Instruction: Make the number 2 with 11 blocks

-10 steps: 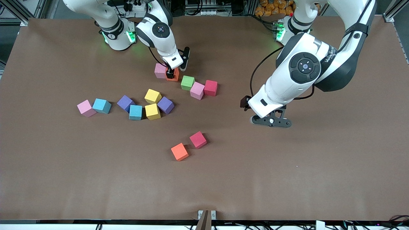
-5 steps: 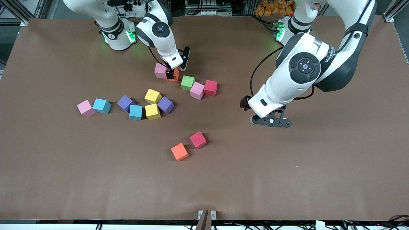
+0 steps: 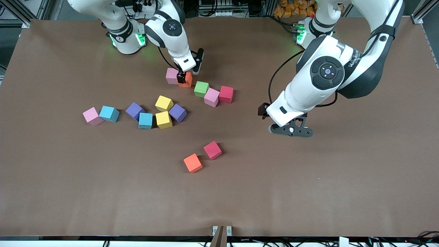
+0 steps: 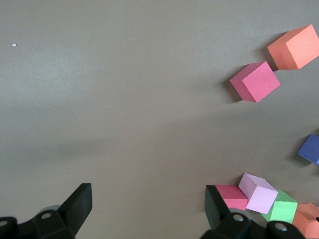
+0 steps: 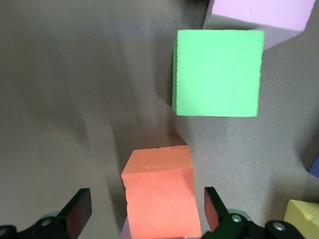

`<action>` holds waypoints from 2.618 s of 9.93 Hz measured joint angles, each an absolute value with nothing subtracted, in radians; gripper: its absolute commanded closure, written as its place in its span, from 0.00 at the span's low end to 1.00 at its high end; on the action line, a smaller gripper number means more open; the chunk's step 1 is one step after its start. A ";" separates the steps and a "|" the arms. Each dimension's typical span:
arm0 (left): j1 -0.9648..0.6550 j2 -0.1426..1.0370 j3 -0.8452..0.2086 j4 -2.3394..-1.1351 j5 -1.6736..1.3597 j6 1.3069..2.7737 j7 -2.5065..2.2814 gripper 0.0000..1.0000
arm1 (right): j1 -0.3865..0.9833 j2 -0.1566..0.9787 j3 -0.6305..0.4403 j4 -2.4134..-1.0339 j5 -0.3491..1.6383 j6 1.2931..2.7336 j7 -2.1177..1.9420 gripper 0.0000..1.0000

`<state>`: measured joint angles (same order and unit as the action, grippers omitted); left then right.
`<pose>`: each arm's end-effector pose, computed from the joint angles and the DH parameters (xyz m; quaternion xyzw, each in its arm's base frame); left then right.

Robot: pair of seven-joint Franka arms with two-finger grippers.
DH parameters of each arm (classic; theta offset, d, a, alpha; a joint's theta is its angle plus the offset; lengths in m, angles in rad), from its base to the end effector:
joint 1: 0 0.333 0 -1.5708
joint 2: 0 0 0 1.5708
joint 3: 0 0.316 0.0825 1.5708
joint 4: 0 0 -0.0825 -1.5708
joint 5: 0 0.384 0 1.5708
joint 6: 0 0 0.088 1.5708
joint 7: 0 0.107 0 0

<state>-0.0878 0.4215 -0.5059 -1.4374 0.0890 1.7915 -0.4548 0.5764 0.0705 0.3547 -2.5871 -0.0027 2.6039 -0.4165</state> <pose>0.5888 -0.3233 0.4730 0.9965 -0.0615 -0.0350 0.0451 0.2602 0.3534 0.2313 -0.7805 -0.6246 0.0268 0.0049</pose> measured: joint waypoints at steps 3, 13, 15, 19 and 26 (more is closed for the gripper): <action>-0.081 0.418 -0.506 -1.425 0.091 1.796 -0.455 0.00 | 0.573 0.040 0.349 -2.546 -0.002 2.527 -0.401 0.00; -0.157 0.430 -0.508 -1.426 0.091 1.836 -0.833 0.00 | 0.384 0.058 -0.045 -2.295 -0.002 2.338 -0.360 0.00; -0.214 0.438 -0.508 -1.427 0.091 1.836 -1.068 0.00 | 0.372 0.117 -0.062 -2.293 -0.003 2.395 -0.165 0.00; -0.318 0.495 -0.508 -1.438 0.104 1.848 -1.616 0.00 | 0.372 0.242 -0.061 -2.231 -0.004 2.449 0.110 0.00; -0.421 0.657 -0.509 -1.442 0.138 2.095 -2.426 0.00 | 0.401 0.342 -0.072 -2.194 -0.217 2.448 0.470 0.00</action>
